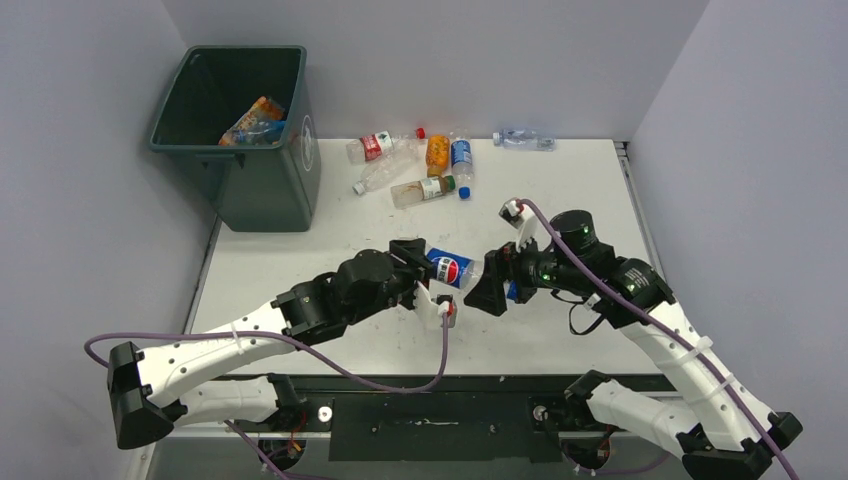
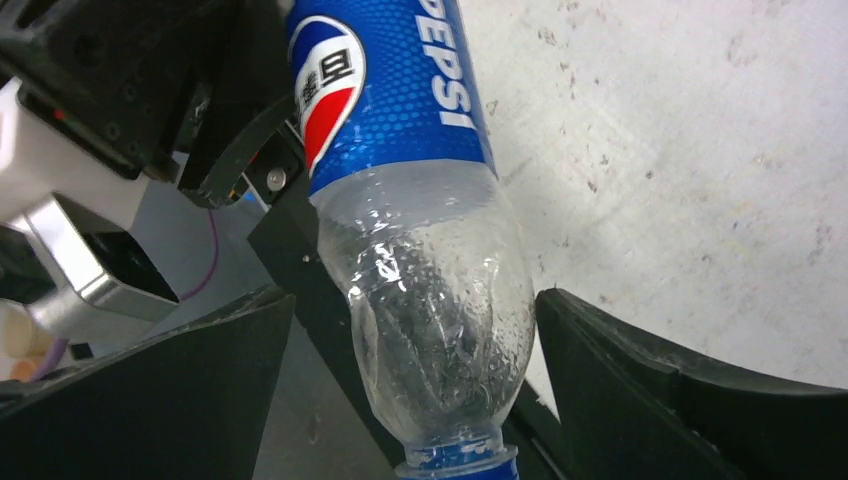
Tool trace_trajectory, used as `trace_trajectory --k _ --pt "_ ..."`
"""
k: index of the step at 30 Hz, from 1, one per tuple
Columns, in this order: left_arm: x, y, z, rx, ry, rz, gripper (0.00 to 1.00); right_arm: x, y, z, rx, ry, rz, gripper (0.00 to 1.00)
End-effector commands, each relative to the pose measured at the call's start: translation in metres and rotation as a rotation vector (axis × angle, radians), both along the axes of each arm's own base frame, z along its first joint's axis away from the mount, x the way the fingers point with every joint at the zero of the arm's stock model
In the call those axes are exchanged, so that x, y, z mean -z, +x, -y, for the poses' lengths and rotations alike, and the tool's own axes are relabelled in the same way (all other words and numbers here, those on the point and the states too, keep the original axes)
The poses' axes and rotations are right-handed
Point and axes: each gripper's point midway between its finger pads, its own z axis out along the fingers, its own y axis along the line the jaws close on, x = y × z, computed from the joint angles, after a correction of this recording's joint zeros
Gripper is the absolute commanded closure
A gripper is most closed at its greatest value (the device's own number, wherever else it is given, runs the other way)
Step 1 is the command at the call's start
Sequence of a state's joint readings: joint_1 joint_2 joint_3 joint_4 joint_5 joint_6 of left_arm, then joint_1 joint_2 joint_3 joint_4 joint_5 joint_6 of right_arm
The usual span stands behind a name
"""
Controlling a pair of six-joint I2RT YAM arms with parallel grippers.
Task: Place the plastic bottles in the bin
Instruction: Pick up the plastic bottle at the center of the board.
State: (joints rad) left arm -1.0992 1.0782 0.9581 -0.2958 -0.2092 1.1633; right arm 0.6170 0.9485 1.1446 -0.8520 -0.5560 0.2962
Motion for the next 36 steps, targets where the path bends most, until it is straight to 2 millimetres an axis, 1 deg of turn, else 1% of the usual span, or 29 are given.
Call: trace_trajectory --k 1,2,3,4,5,6,8,10,11,13,15,16,19,21,22,24,27,30,33,36 --pt "-0.039 -0.007 0.013 -0.004 -0.26 -0.046 0.73 -0.067 0.003 -0.014 -0.016 0.2 0.177 0.06" --pt "-0.038 -0.01 0.013 -0.007 -0.29 -0.078 0.75 -0.078 0.005 -0.013 0.009 0.236 0.205 0.1" --pt "-0.036 -0.012 0.014 -0.015 -0.329 -0.116 0.77 -0.095 0.01 -0.013 0.044 0.292 0.256 0.1" --pt "-0.035 -0.013 0.014 -0.034 -0.377 -0.156 0.78 -0.104 0.013 -0.008 0.094 0.326 0.285 0.1" --pt "-0.032 -0.014 0.014 -0.056 -0.41 -0.194 0.8 -0.127 0.018 -0.004 0.143 0.406 0.368 0.1" --pt "-0.029 -0.014 0.013 -0.084 -0.45 -0.241 0.8 -0.144 0.017 0.003 0.178 0.479 0.44 0.1" --pt "-0.026 -0.016 0.011 -0.142 -0.534 -0.34 0.84 -0.178 0.012 0.024 0.266 0.632 0.582 0.1" --pt "-0.021 -0.021 0.01 -0.18 -0.617 -0.45 0.85 -0.203 0.001 0.046 0.328 0.755 0.709 0.1" --pt "-0.021 -0.026 0.013 -0.179 -0.654 -0.506 0.85 -0.209 -0.004 0.055 0.348 0.786 0.752 0.1" --pt "-0.03 -0.035 0.016 -0.173 -0.759 -0.601 0.86 -0.21 -0.005 0.067 0.392 0.773 0.804 0.1" --pt "-0.047 -0.038 0.018 -0.149 -0.881 -0.667 0.87 -0.203 -0.001 0.076 0.446 0.739 0.813 0.1" --pt "-0.056 -0.042 0.02 -0.118 -0.928 -0.703 0.87 -0.197 0.0 0.078 0.457 0.73 0.809 0.1" --pt "-0.077 -0.047 0.018 -0.081 -1.064 -0.838 0.91 -0.179 0.001 0.072 0.432 0.722 0.795 0.1" --pt "-0.094 -0.051 0.016 -0.032 -1.171 -0.926 0.99 -0.169 0.0 0.064 0.397 0.731 0.772 0.1" --pt "-0.105 -0.055 0.016 0.01 -1.237 -0.975 1.0 -0.164 -0.001 0.06 0.377 0.736 0.762 0.1" --pt "-0.119 -0.067 0.016 0.106 -1.323 -1.042 1.0 -0.163 -0.003 0.054 0.339 0.762 0.754 0.1" --pt "-0.125 -0.08 0.019 0.2 -1.383 -1.149 0.98 -0.167 -0.009 0.043 0.269 0.803 0.749 0.1" --pt "-0.122 -0.086 0.023 0.241 -1.397 -1.21 0.97 -0.171 -0.015 0.025 0.168 0.851 0.711 0.1" --pt "-0.121 -0.089 0.025 0.268 -1.412 -1.235 0.97 -0.17 -0.011 0.012 0.129 0.889 0.664 0.1" --pt "-0.119 -0.089 0.028 0.268 -1.401 -1.252 0.97 -0.171 -0.008 0.004 0.11 0.947 0.628 0.1"
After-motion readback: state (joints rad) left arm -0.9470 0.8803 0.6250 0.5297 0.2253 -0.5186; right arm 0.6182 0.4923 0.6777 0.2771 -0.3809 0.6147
